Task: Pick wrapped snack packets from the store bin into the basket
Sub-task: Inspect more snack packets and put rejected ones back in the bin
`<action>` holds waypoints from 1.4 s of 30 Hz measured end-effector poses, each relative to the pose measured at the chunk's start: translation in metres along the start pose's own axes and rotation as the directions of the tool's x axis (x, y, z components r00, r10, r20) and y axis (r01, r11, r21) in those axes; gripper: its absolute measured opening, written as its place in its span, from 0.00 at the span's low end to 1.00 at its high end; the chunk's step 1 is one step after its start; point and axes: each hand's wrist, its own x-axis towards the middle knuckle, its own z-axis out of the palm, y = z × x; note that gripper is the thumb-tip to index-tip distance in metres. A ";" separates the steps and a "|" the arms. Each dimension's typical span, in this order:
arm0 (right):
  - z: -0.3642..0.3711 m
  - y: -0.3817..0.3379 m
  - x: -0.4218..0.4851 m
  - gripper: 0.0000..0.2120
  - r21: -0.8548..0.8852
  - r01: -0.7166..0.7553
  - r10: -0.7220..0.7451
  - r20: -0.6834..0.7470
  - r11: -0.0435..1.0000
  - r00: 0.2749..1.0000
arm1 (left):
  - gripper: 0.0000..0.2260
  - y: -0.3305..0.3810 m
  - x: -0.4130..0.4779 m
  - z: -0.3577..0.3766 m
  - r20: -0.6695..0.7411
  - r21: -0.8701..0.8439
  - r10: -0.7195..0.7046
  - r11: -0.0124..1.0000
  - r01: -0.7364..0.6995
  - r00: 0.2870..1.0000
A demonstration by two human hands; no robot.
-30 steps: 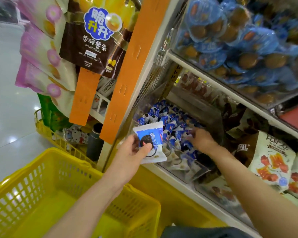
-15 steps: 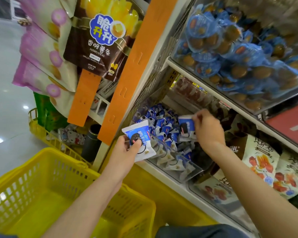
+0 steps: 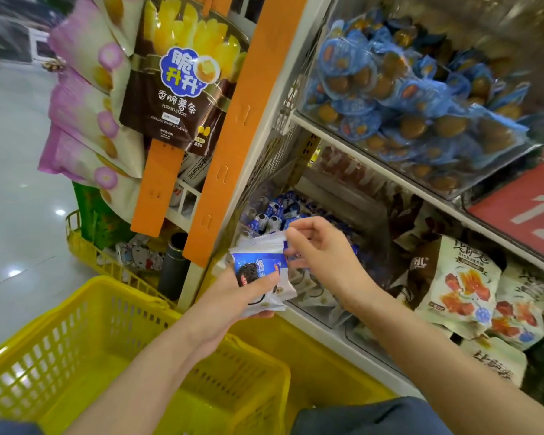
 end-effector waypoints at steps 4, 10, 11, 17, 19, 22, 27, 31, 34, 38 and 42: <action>-0.011 0.005 0.005 0.08 -0.130 -0.161 0.183 0.184 0.978 0.966 | 0.18 0.003 0.000 0.001 0.022 0.010 0.008 1.000 -0.008 1.000; -0.027 0.014 0.018 0.14 -0.041 -0.225 0.228 0.122 0.974 0.966 | 0.15 0.004 0.007 0.002 -0.022 0.020 0.016 1.000 -0.016 1.000; -0.034 0.014 0.026 0.14 -0.023 -0.219 0.219 0.016 0.975 0.976 | 0.15 0.004 0.008 0.001 -0.063 0.012 0.013 1.000 -0.012 0.998; -0.076 0.040 0.069 0.11 -0.600 -0.197 -0.006 -0.319 0.776 0.948 | 0.14 0.007 0.010 -0.001 -0.173 -0.028 -0.022 0.999 0.017 0.985; -0.077 0.057 0.076 0.09 -0.689 -0.273 0.089 -0.291 0.671 0.953 | 0.14 0.008 0.011 0.000 -0.181 -0.043 -0.030 0.999 0.022 0.983; -0.074 0.071 0.080 0.12 -0.752 -0.375 0.230 -0.296 0.542 0.927 | 0.14 0.008 0.012 0.000 -0.183 -0.047 -0.038 0.998 0.030 0.982; -0.077 0.074 0.079 0.16 -0.839 -0.381 0.261 -0.296 0.390 0.919 | 0.13 0.008 0.013 0.000 -0.177 -0.039 -0.035 0.999 0.029 0.984; -0.075 0.068 0.082 0.12 -0.859 -0.390 0.381 -0.257 0.331 0.888 | 0.15 0.007 0.015 0.000 -0.167 -0.013 -0.043 0.999 0.041 0.985; -0.065 0.066 0.088 0.14 -0.872 -0.370 0.454 -0.202 0.319 0.868 | 0.15 0.006 0.016 0.000 -0.168 -0.003 -0.046 0.999 0.046 0.985; -0.055 0.079 0.094 0.20 -0.767 -0.479 0.430 -0.294 0.427 0.854 | 0.14 0.006 0.014 -0.003 -0.178 0.012 -0.039 0.999 0.042 0.983; -0.051 0.087 0.097 0.17 -0.577 -0.498 0.397 -0.302 0.647 0.867 | 0.12 0.007 0.013 -0.003 -0.180 0.016 -0.012 1.000 0.015 0.984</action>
